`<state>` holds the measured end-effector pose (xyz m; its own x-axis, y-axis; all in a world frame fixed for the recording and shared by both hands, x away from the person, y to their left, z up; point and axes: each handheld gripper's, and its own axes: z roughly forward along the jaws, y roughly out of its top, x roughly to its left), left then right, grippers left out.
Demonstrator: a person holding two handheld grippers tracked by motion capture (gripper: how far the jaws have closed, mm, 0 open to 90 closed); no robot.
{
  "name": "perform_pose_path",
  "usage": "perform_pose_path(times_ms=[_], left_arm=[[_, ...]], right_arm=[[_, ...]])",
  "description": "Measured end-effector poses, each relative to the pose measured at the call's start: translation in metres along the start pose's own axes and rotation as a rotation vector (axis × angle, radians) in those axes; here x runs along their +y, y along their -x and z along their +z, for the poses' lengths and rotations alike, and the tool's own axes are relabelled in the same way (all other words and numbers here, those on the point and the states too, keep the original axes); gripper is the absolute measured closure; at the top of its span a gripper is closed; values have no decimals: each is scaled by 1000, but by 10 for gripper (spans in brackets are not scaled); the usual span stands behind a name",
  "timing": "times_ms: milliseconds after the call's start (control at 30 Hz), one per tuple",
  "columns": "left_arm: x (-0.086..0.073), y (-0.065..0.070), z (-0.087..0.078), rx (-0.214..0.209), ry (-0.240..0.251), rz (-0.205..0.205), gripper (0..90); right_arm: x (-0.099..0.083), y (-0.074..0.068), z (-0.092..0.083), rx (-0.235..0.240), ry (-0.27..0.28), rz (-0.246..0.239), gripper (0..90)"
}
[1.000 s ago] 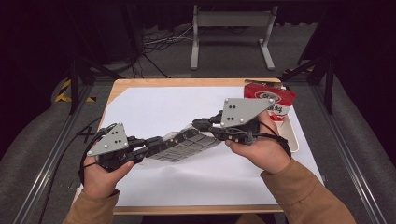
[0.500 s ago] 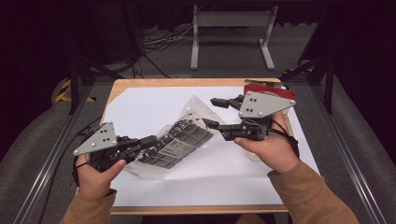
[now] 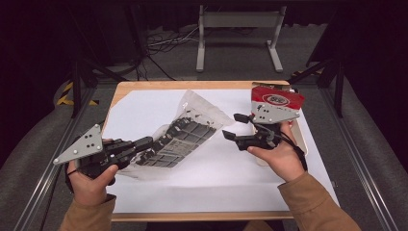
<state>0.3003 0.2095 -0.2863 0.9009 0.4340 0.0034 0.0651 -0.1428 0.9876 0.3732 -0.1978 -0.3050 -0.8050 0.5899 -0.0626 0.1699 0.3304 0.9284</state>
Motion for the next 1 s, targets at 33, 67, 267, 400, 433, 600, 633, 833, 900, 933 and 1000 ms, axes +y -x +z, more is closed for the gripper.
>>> perform_pose_path(times_ms=[33,67,267,400,433,600,633,833,900,933,1000], left_arm=[[1,2,0,-7,2,11,900],[1,2,0,-7,4,14,900],[1,3,0,-13,10,24,900],[-1,2,1,-27,22,15,900],[-1,2,1,-24,27,14,900],[-3,-1,0,-31,35,2,900],[-5,-2,0,-31,42,-6,900],[-16,-15,5,-33,29,-79,900],[-20,-17,7,-28,13,-89,900],[-21,-17,9,-27,-1,-92,900],[-23,-18,11,-25,-8,-96,900]], right_arm=[[-3,1,3,6,-10,2,331],[-8,1,9,43,-12,20,330],[-19,-2,26,161,10,44,315],[-22,-9,33,228,41,27,320],[-22,-10,35,246,53,40,321],[-22,-9,35,281,111,77,352],[-22,-9,35,281,111,77,352],[-17,-5,24,268,139,70,432],[-16,-2,19,274,175,86,467],[-16,-1,16,277,196,94,486],[-14,1,11,284,229,105,519]])
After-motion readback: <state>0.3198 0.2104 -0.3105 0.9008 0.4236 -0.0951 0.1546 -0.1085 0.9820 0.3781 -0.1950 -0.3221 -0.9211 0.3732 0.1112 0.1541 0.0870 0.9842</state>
